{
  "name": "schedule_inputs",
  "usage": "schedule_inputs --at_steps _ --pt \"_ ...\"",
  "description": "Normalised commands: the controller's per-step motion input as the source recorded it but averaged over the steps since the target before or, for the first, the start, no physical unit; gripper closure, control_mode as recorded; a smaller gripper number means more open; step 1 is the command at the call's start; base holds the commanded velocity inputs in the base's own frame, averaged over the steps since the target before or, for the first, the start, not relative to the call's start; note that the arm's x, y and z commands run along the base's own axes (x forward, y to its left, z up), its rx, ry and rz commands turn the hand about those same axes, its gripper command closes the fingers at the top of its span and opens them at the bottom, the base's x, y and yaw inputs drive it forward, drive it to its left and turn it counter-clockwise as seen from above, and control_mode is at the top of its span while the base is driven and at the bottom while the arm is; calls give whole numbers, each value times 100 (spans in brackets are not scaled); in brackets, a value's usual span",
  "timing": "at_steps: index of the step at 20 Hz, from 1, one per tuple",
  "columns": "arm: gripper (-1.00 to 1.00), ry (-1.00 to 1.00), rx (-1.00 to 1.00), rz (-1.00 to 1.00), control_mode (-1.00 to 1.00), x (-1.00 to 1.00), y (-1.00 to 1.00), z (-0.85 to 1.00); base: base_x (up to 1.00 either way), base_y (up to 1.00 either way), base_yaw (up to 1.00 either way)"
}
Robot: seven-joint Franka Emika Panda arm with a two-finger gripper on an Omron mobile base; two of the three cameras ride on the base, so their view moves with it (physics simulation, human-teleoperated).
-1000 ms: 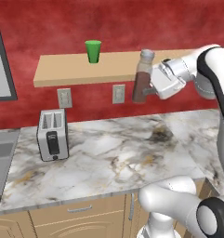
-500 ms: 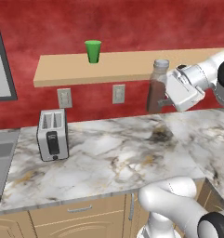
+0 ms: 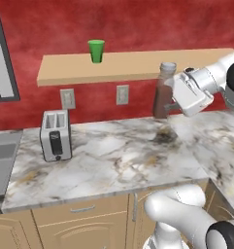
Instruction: Take the cinnamon bottle from the cabinet and place it on the dining table, next to the plate with the cupcake. Then take the chocolate from the dining counter and place it on the cupcake plate.
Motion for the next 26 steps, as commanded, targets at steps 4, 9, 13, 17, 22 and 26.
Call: schedule_inputs --at_steps 4,9,13,17,22,26 --pt "100 0 0 0 100 0 0 0 -63 17 5" --pt "100 0 0 0 100 0 0 0 -35 70 5" --pt "100 0 0 0 100 0 0 0 -26 90 7" --pt "100 0 0 0 100 0 0 0 -15 91 12" --pt "100 0 0 0 100 0 0 0 -24 69 40" --pt "100 0 0 0 100 0 0 0 -27 34 71"
